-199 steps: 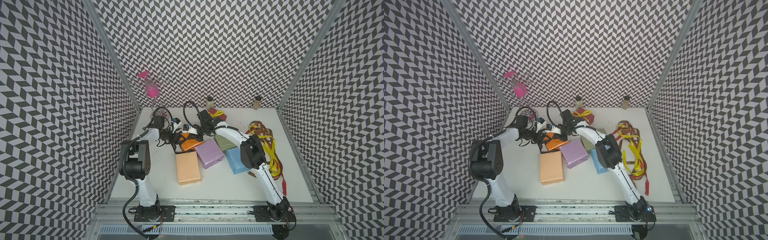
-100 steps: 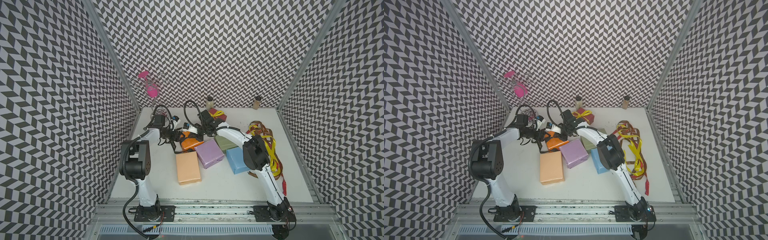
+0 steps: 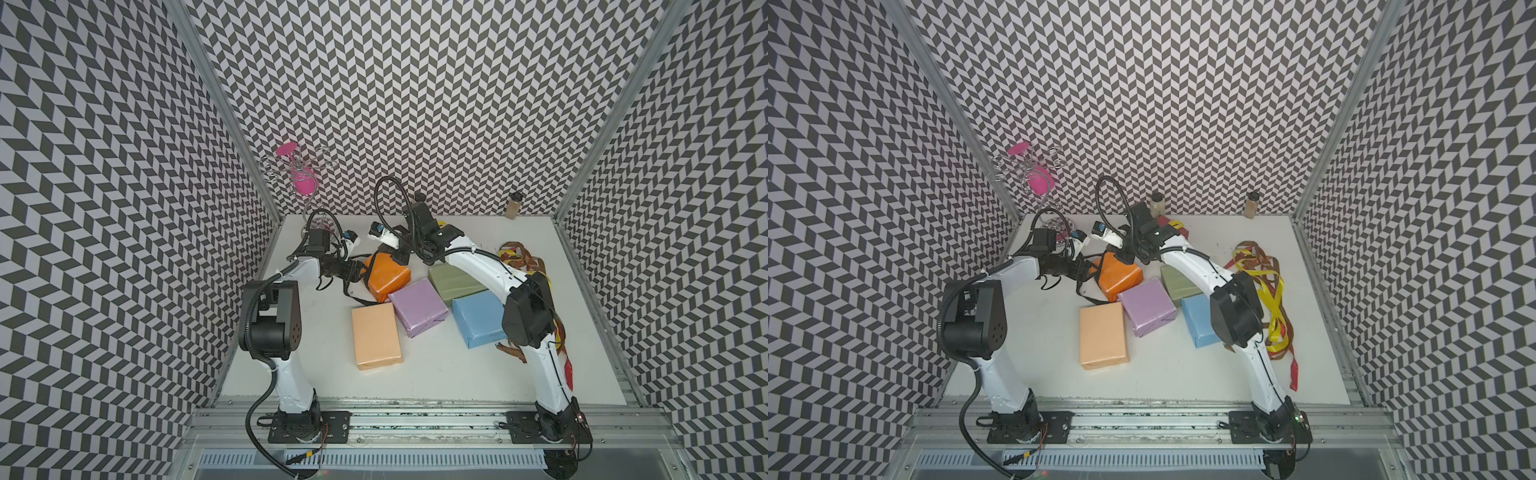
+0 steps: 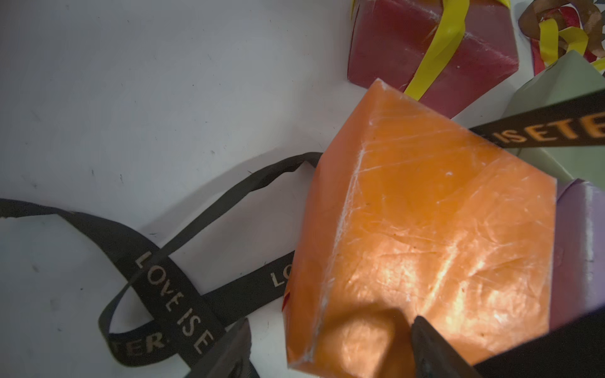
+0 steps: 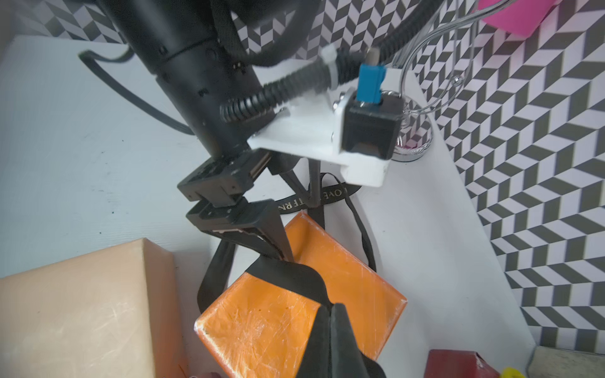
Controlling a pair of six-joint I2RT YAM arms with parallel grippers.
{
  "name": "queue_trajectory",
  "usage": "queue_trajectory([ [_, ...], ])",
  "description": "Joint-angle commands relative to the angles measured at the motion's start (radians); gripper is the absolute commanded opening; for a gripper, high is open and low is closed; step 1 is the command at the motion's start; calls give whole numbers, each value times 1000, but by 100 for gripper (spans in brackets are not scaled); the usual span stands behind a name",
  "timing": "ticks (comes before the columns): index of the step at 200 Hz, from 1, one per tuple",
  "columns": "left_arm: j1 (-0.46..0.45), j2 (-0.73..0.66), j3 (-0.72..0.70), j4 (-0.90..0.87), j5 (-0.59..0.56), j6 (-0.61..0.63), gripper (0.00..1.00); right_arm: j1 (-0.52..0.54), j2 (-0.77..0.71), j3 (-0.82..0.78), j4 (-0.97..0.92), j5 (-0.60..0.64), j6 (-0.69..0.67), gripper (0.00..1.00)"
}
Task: Untie the ribbon bows on the gift boxes
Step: Pull the ribbon from the gift box.
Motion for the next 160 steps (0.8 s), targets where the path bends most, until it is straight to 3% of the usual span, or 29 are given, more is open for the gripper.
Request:
queue_trajectory([
  [1,-9,-15,-17,-4,-19,4,76,-6,-93,42,84,23,17,0],
  [160,-62,12,9,-5,-69,9,76,-9,-305,240,93,84,-43,0],
])
